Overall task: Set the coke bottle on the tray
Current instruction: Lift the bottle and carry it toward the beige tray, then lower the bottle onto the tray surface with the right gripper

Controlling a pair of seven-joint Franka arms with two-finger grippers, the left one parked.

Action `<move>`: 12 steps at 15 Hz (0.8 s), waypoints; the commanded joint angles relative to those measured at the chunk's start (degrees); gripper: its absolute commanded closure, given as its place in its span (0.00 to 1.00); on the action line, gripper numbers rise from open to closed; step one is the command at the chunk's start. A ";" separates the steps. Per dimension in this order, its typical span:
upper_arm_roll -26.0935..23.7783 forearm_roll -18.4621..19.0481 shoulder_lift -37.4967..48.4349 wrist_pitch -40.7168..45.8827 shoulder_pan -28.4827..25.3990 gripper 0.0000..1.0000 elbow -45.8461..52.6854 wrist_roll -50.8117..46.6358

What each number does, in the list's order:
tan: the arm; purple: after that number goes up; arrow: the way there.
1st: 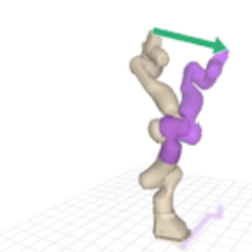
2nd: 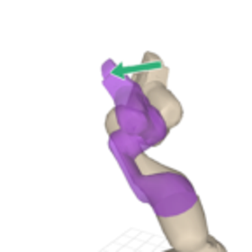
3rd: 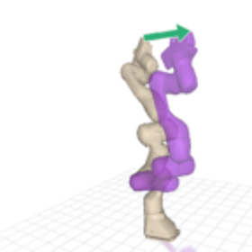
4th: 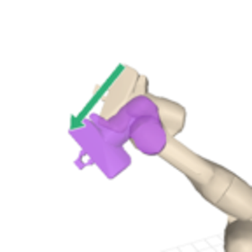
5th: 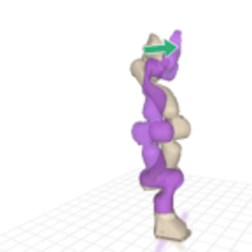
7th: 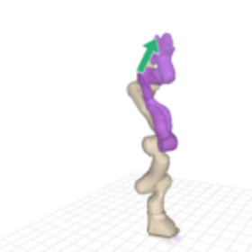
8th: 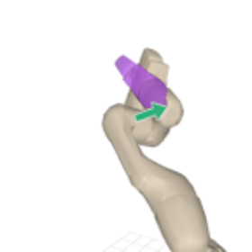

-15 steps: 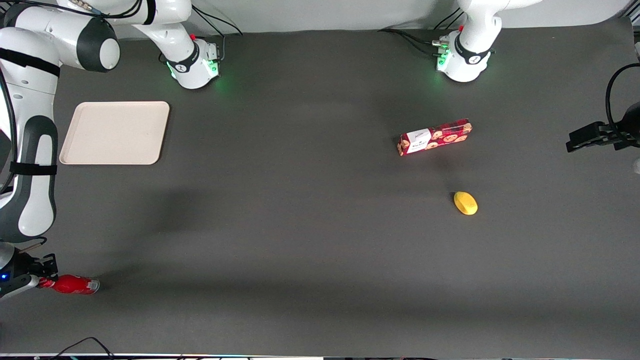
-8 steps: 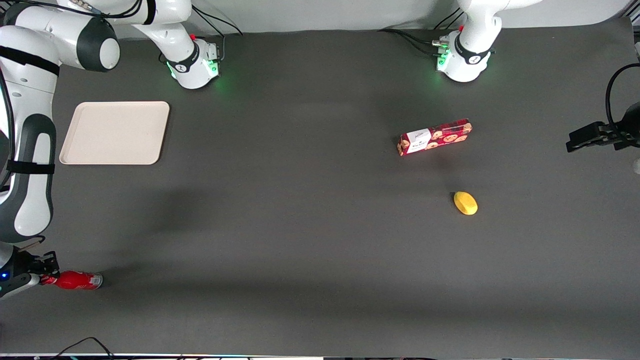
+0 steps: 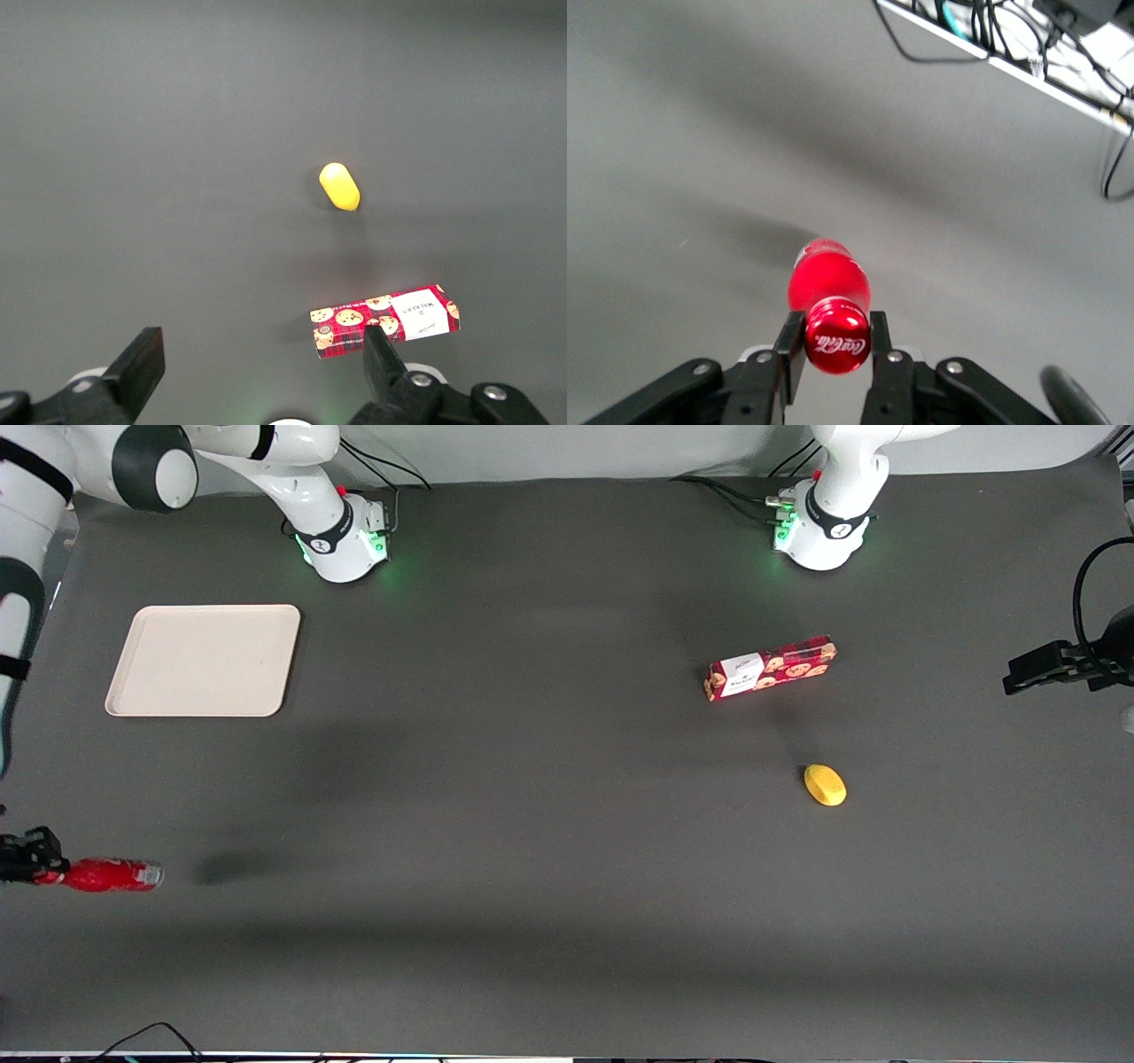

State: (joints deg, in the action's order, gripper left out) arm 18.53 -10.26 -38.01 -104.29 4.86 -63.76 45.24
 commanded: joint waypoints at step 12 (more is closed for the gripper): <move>0.45 23.96 46.15 16.58 -2.75 1.00 -39.65 -11.93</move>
State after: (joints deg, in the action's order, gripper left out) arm 18.67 8.45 -4.27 -84.30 2.27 -88.63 35.55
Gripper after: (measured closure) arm 0.665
